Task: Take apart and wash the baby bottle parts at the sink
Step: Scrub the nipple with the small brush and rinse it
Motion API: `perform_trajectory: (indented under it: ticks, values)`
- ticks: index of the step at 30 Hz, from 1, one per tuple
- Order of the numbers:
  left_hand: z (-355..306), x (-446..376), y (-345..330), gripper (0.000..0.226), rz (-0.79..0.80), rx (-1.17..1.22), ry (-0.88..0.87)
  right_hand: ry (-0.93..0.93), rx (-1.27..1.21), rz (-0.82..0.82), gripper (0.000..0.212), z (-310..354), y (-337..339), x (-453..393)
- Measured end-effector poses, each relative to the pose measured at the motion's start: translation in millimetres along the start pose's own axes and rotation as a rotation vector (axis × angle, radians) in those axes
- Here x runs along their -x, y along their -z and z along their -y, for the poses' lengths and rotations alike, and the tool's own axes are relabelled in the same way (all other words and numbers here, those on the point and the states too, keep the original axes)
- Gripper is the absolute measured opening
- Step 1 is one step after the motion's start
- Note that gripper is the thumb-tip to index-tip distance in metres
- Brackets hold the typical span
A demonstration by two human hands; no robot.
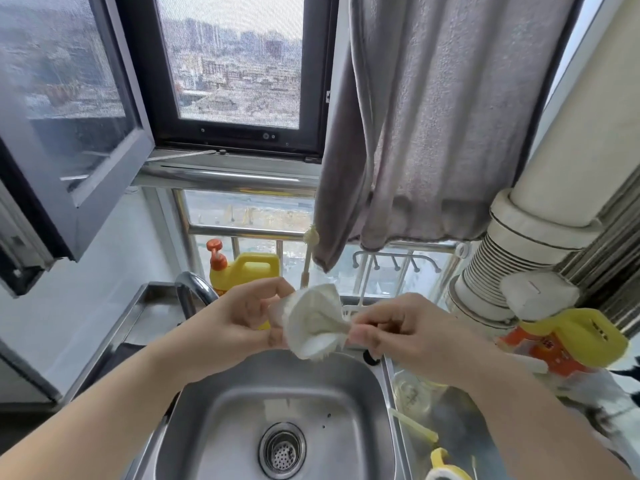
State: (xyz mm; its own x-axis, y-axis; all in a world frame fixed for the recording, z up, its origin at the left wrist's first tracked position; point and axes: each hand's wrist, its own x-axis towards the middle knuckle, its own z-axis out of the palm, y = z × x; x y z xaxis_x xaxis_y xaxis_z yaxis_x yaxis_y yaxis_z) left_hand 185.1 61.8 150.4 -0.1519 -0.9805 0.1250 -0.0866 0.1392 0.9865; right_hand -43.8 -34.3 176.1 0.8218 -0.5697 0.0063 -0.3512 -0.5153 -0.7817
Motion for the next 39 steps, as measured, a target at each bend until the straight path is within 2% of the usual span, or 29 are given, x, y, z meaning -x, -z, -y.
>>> perform_trajectory:
  ticks: [3,6,8,11,13,15,18,21,24,27,29,31,34,37,39]
  values:
    - [0.3,4.8,4.4,0.049,-0.042,0.054,0.050,-0.089,0.065,0.050,0.027,-2.8,5.5,8.4]
    - [1.7,6.3,0.6,0.063,-0.021,0.036,0.070,-0.089,-0.010,-0.084,0.027,-3.8,13.8,5.9]
    - [3.4,4.2,-1.6,0.073,-0.028,0.033,0.080,-0.019,-0.031,-0.103,0.026,4.4,9.9,-1.9]
    - [-2.0,5.1,-0.9,0.051,-0.021,0.026,0.050,-0.010,0.054,0.050,0.023,11.4,-2.1,-1.7]
    - [-4.1,8.7,2.5,0.051,-0.047,0.026,0.054,-0.058,0.087,0.105,0.025,5.2,0.0,5.7]
    - [-3.0,11.5,4.0,0.050,-0.054,0.048,0.047,-0.084,0.041,0.053,0.024,2.1,8.8,8.5]
    - [-2.5,11.2,-1.0,0.043,-0.027,0.092,0.030,-0.012,-0.018,-0.096,0.017,7.5,15.3,-1.3]
    - [-5.9,9.8,-1.9,0.041,-0.006,0.080,0.020,0.038,0.036,-0.003,0.017,16.7,3.0,-6.7]
    - [-7.8,12.4,3.6,0.047,-0.041,0.069,0.037,-0.043,0.096,0.108,0.018,10.9,2.6,4.8]
    - [-5.2,13.6,5.7,0.045,-0.048,0.083,0.045,-0.062,0.017,-0.031,0.023,6.2,15.4,4.4]
    - [-4.4,11.2,4.6,0.044,-0.035,0.126,0.036,0.012,0.009,-0.091,0.026,10.9,13.9,-2.8]
    - [-5.2,9.3,4.3,0.045,-0.027,0.137,0.033,0.071,0.062,-0.019,0.022,17.3,2.2,-6.2]
    - [-6.6,11.1,6.3,0.045,-0.069,0.174,0.050,0.010,0.166,0.113,0.019,11.5,-3.1,3.5]
    - [-4.6,13.7,9.2,0.048,-0.103,0.193,0.067,-0.051,0.089,0.007,0.021,8.4,13.7,5.9]
    - [-3.9,12.2,8.5,0.047,-0.096,0.198,0.068,0.006,0.035,-0.102,0.029,13.5,17.3,-2.8]
